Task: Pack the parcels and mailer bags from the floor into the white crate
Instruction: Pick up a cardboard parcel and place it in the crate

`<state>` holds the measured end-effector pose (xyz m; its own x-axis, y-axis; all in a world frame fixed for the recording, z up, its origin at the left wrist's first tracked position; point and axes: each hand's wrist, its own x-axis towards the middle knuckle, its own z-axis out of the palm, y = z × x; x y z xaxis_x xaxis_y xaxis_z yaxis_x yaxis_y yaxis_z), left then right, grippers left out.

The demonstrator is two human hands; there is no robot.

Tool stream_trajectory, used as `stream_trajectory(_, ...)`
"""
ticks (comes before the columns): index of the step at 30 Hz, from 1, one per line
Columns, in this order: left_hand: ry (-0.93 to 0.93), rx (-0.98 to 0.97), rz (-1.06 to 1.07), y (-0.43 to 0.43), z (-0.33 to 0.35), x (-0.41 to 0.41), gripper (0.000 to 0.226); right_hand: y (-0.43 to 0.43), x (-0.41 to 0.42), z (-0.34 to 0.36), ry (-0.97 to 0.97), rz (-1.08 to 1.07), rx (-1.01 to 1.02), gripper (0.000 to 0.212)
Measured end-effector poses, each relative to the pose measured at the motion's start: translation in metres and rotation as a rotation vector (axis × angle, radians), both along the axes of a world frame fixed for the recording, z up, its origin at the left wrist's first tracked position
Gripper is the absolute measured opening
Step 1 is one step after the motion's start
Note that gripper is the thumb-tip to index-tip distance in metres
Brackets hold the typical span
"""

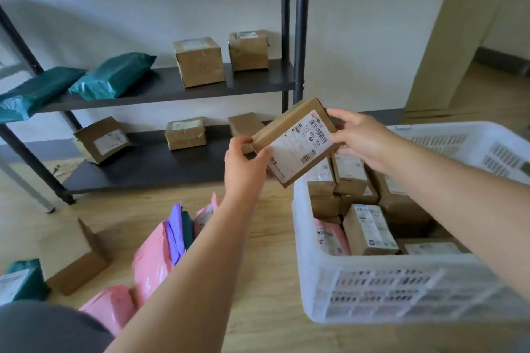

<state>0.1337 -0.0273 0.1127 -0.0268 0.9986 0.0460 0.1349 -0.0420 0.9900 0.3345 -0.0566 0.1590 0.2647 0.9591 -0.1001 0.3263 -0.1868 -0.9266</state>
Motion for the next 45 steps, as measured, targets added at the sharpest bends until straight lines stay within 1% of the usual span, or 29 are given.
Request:
stream_trajectory(2,-0.014,-0.026,-0.058,-0.008,0.003,0.02,0.037,-0.011,0.019,0.005,-0.028,-0.049,0.015,0.067)
stream_trajectory(4,0.011,-0.052,-0.106,-0.012,0.005,0.041,0.04,-0.019,0.041,0.006,-0.033,-0.116,0.032,0.064)
stream_trajectory(8,0.093,-0.06,-0.202,-0.015,-0.004,0.082,0.041,-0.032,0.083,-0.003,0.03,-0.218,0.05,0.063)
stream_trajectory(10,0.121,-0.072,-0.262,-0.019,-0.011,0.104,0.047,-0.043,0.101,-0.012,0.068,-0.245,0.025,0.063)
stream_trajectory(12,0.162,-0.125,-0.338,-0.023,-0.021,0.124,0.055,-0.05,0.118,-0.021,0.067,-0.274,-0.006,0.064)
stream_trajectory(13,0.189,-0.162,-0.372,-0.026,-0.027,0.134,0.055,-0.051,0.127,-0.028,0.071,-0.3,-0.015,0.065)
stream_trajectory(16,0.245,-0.275,-0.419,-0.034,-0.039,0.15,0.046,-0.051,0.142,-0.045,0.091,-0.372,-0.057,0.068)
stream_trajectory(17,0.256,-0.311,-0.416,-0.036,-0.042,0.152,0.043,-0.049,0.144,-0.052,0.103,-0.368,-0.077,0.065)
stream_trajectory(19,0.265,-0.383,-0.425,-0.039,-0.051,0.155,0.041,-0.051,0.14,-0.065,0.112,-0.321,-0.159,0.05)
stream_trajectory(21,0.259,-0.423,-0.441,-0.043,-0.058,0.153,0.044,-0.051,0.131,-0.08,0.095,-0.271,-0.24,0.054)
stream_trajectory(22,0.295,-0.425,-0.444,-0.044,-0.062,0.152,0.047,-0.051,0.125,-0.087,0.077,-0.241,-0.278,0.06)
stream_trajectory(24,0.433,-0.406,-0.427,-0.049,-0.069,0.149,0.044,-0.052,0.111,-0.095,0.079,-0.194,-0.324,0.068)
stream_trajectory(26,0.559,-0.397,-0.413,-0.055,-0.072,0.143,0.039,-0.053,0.103,-0.101,0.095,-0.148,-0.366,0.067)
stream_trajectory(28,0.668,-0.406,-0.457,-0.061,-0.074,0.137,0.038,-0.053,0.098,-0.11,0.065,-0.109,-0.414,0.065)
stream_trajectory(30,0.762,-0.434,-0.495,-0.065,-0.079,0.134,0.037,-0.053,0.092,-0.116,0.006,-0.092,-0.454,0.054)
stream_trajectory(33,0.905,-0.399,-0.458,-0.067,-0.078,0.134,0.039,-0.051,0.084,-0.124,-0.076,-0.053,-0.486,0.024)
stream_trajectory(34,0.92,-0.379,-0.44,-0.067,-0.078,0.137,0.039,-0.05,0.081,-0.125,-0.102,-0.036,-0.495,0.021)
stream_trajectory(35,0.962,-0.383,-0.468,-0.066,-0.078,0.139,0.039,-0.049,0.08,-0.127,-0.114,-0.018,-0.507,0.021)
stream_trajectory(36,1.008,-0.429,-0.498,-0.067,-0.076,0.142,0.039,-0.047,0.078,-0.129,-0.117,0.002,-0.527,0.022)
stream_trajectory(38,1.096,-0.428,-0.53,-0.068,-0.072,0.147,0.044,-0.044,0.076,-0.131,-0.122,0.021,-0.567,0.022)
stream_trajectory(40,1.086,-0.486,-0.469,-0.06,-0.079,0.151,0.053,-0.04,0.074,-0.132,-0.141,0.041,-0.591,0.022)
stream_trajectory(44,1.097,-0.509,-0.404,-0.057,-0.088,0.15,0.064,-0.034,0.07,-0.135,-0.133,0.082,-0.615,0.025)
stream_trajectory(45,1.07,-0.519,-0.379,-0.059,-0.087,0.15,0.069,-0.033,0.07,-0.137,-0.124,0.081,-0.616,0.025)
